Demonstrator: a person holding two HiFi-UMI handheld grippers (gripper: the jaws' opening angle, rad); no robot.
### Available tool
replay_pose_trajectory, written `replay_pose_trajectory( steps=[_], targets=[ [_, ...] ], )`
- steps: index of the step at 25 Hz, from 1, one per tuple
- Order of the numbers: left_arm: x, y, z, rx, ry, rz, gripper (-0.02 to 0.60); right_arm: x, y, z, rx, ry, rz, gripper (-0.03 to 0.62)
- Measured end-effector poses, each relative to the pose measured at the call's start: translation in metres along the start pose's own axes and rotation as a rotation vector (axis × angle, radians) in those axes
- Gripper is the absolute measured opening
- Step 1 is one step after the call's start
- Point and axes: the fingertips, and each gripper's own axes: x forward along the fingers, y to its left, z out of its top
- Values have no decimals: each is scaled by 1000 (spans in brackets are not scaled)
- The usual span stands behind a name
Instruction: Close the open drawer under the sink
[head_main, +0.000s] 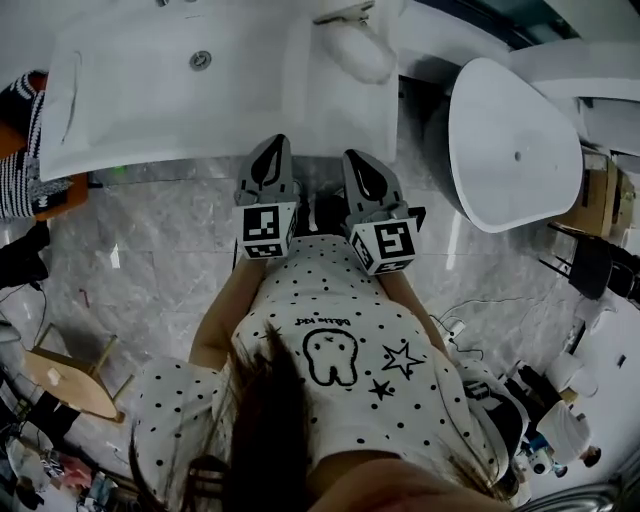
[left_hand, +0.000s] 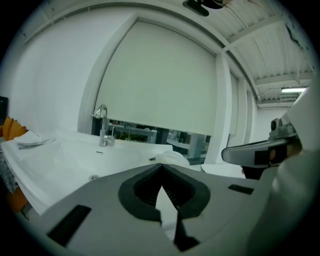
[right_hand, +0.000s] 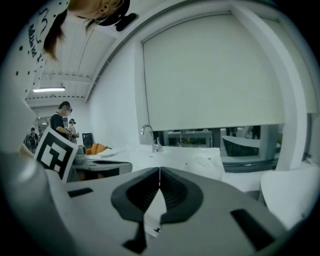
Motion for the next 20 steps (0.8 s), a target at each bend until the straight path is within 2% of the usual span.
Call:
replay_pose_trajectory(
  steps=[8,14,20],
  targets=[
    [-12,-4,51,11,-92,-9,5,-3,-6,12,-27,-14,3,15],
    [-25,-14,58,28,-106,-32,5,-12,-3,3,-27,-15,5,14],
    [-34,-27,49,17,-78,-35,5,-22,-9,-3,-12,4,7,14]
  ],
)
